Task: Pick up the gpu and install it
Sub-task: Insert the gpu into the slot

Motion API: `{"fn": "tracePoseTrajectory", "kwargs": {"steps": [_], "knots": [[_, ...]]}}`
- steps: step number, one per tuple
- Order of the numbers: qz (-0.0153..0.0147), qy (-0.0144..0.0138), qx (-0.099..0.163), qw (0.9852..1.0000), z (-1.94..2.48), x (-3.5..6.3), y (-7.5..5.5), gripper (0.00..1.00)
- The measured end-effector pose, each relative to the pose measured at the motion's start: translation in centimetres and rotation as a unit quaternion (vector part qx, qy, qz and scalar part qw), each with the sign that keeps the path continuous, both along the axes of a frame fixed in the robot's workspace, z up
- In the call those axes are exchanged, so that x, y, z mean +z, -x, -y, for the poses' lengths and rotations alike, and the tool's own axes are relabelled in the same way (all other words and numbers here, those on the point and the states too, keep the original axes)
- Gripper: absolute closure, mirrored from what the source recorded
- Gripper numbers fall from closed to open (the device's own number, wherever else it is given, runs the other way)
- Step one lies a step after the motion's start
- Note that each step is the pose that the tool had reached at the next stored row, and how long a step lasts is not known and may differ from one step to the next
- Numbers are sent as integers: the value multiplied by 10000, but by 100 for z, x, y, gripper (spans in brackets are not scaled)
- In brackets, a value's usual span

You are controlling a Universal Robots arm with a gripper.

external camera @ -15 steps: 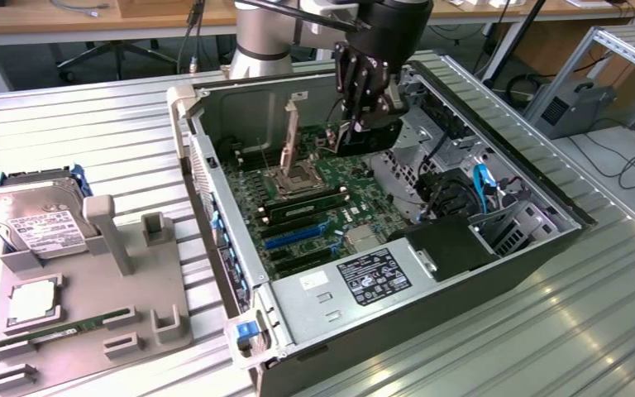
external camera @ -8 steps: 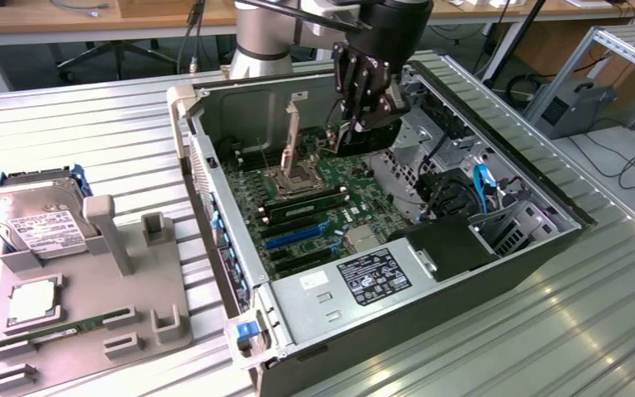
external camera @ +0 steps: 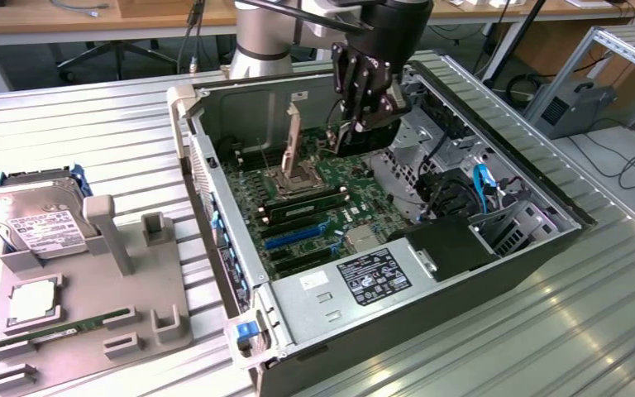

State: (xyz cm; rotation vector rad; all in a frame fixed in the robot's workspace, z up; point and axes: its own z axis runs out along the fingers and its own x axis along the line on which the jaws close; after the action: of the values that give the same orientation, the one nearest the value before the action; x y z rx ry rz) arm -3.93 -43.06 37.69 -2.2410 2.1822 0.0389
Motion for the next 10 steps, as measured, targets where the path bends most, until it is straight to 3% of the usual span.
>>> {"fn": "tracePoseTrajectory", "kwargs": {"steps": [10], "knots": [[0, 0, 166, 9999, 0, 0, 0, 74]]}}
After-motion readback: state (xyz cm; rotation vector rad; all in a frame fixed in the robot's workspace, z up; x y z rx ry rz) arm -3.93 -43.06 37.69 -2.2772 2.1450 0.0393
